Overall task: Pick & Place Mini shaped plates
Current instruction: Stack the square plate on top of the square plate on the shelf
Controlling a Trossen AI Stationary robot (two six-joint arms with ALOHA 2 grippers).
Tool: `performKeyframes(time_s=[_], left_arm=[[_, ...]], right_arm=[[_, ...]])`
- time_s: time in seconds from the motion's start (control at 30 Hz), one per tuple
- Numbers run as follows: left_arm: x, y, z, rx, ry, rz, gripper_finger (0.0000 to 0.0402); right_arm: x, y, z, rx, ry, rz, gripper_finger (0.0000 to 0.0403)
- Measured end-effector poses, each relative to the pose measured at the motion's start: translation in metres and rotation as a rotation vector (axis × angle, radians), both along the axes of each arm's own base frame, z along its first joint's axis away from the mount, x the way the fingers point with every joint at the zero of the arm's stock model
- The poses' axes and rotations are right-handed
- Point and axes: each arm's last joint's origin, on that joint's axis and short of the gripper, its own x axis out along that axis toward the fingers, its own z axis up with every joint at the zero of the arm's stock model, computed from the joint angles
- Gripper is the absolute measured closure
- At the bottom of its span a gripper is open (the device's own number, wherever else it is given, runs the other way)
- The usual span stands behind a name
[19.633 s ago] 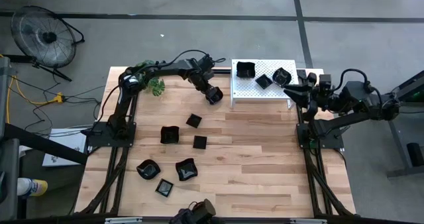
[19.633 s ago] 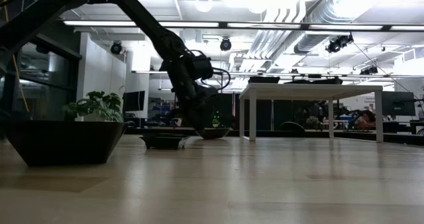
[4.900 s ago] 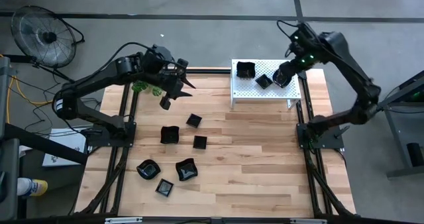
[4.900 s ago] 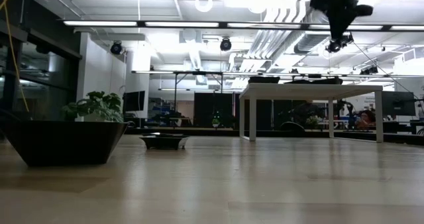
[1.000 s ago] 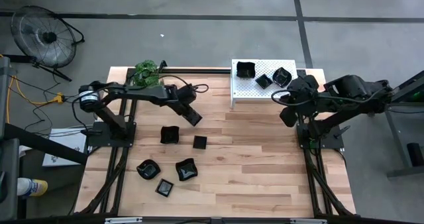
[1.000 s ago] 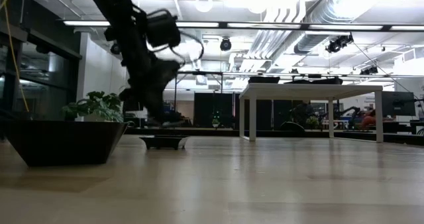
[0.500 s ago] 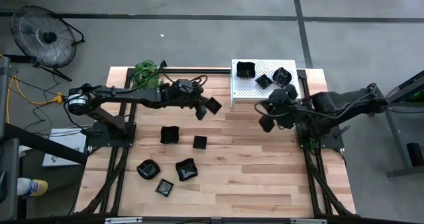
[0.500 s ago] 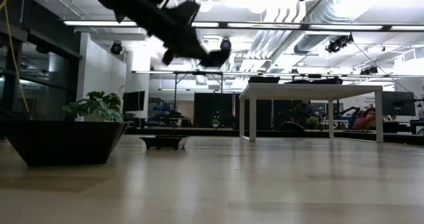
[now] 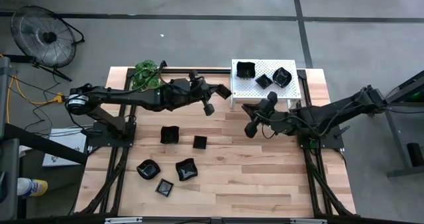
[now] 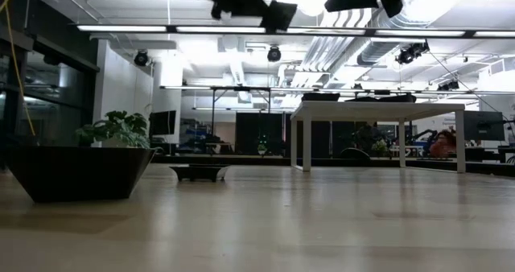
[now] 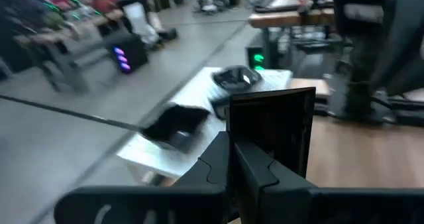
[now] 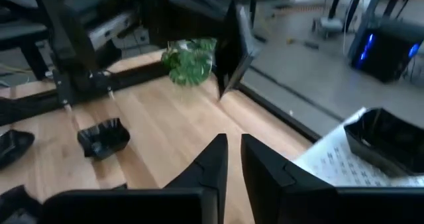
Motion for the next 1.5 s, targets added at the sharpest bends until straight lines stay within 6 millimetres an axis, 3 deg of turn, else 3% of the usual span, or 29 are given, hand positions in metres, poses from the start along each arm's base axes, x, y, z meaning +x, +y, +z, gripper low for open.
performKeyframes(time_s=[0.23, 0.57, 1.03, 1.5], left_arm=[[0.001, -0.004, 0.026, 0.170, -0.086, 0.061, 0.0401], [0.004, -0.003, 0.031, 0.255, -0.125, 0.091, 0.0401], [0.017, -0.001, 0.020, 0.289, -0.127, 0.092, 0.0401], [0.018, -0.002, 0.018, 0.289, -0.113, 0.077, 0.0401]], right_arm=[[0.005, -0.003, -0.011, -0.063, -0.173, 0.013, 0.0317], [0.010, -0.030, 0.000, -0.134, -0.293, -0.068, 0.0242], [0.034, -0.044, -0.007, -0.219, -0.367, -0.072, 0.0237], [0.034, -0.046, -0.007, -0.210, -0.386, -0.121, 0.0240]])
